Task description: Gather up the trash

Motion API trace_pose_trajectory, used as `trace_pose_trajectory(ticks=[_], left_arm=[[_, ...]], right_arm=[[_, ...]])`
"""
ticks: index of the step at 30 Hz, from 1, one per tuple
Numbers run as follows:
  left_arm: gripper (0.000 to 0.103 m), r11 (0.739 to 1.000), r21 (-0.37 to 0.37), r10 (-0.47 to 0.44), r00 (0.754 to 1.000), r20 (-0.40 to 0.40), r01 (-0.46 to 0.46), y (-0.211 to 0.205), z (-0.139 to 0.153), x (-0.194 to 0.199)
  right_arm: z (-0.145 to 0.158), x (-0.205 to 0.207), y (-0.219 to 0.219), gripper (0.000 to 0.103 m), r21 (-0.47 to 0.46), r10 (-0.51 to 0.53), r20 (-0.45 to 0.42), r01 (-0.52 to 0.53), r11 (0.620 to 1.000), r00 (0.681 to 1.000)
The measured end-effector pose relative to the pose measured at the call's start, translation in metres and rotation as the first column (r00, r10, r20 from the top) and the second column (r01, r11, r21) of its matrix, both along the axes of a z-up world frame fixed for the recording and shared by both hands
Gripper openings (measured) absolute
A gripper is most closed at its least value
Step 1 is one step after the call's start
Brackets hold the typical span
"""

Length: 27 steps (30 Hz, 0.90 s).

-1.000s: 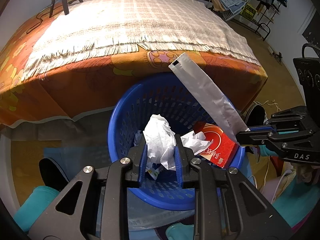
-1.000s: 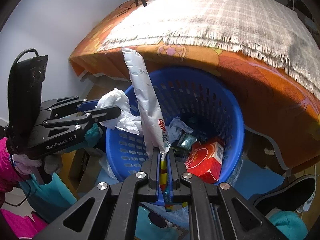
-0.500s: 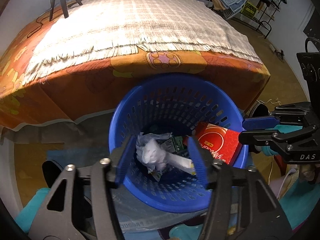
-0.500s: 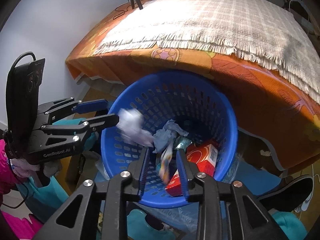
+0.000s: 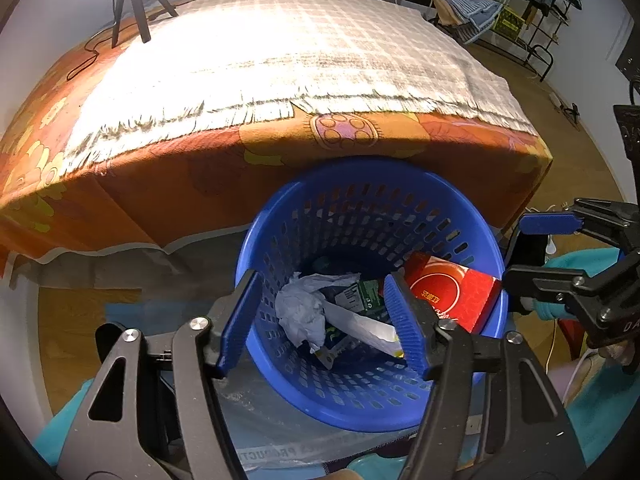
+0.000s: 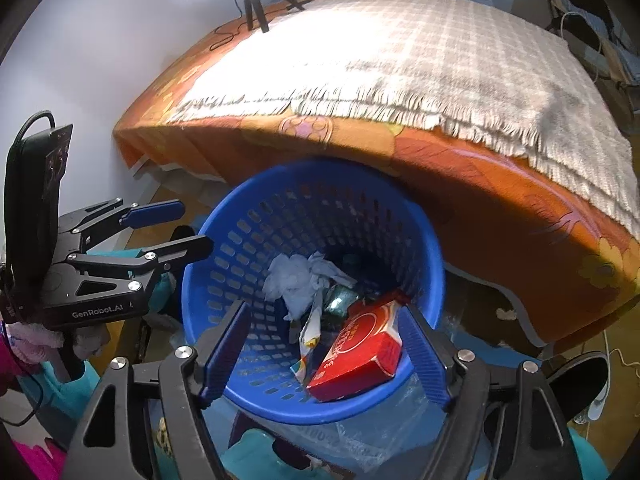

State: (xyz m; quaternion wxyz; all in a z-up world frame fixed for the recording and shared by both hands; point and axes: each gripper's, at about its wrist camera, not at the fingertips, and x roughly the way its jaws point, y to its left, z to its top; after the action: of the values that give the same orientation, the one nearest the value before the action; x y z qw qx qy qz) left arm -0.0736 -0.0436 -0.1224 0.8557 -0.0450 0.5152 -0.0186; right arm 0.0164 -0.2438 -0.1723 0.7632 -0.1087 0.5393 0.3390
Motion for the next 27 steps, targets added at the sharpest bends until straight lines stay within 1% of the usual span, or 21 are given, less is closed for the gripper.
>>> trace_pose_trajectory(ticks=[2,6,9,14,16,22,27], left_arm=[[0.077,1.0,0.004,0.008,1.0,0.01,-0.008,0.001,0.002,0.001],[0.077,1.0,0.001,0.021,1.0,0.019,-0.021,0.002,0.006,0.003],[0.077,1.0,-0.004,0.03,0.999,0.026,-0.03,0.004,0.011,0.006],[0.077,0.999,-0.008,0.043,0.998,0.036,-0.043,0.006,0.02,0.014],[0.077,0.999,-0.013,0.053,0.997,0.048,-0.052,0.007,0.025,0.017],[0.077,0.997,-0.016,0.074,0.992,0.099,-0.073,0.011,0.044,0.027],[0.077,0.996,-0.023,0.092,0.983,0.156,-0.09,0.013,0.066,0.035]], right_arm=[[0.004,0.002,-0.001,0.082,-0.008,-0.013,0.02,0.013,1.0,1.0],[0.014,0.006,-0.003,0.084,-0.024,-0.049,0.076,0.051,0.998,0.996],[0.023,0.01,-0.005,0.087,-0.026,-0.07,0.11,0.073,0.997,0.992],[0.04,0.012,-0.006,0.088,-0.041,-0.09,0.185,0.099,0.994,0.979],[0.048,0.014,-0.005,0.091,-0.046,-0.094,0.22,0.107,0.993,0.971],[0.07,0.021,-0.005,0.092,-0.02,-0.115,0.269,0.125,0.992,0.956],[0.088,0.033,-0.009,0.092,0.015,-0.144,0.282,0.146,0.989,0.948]])
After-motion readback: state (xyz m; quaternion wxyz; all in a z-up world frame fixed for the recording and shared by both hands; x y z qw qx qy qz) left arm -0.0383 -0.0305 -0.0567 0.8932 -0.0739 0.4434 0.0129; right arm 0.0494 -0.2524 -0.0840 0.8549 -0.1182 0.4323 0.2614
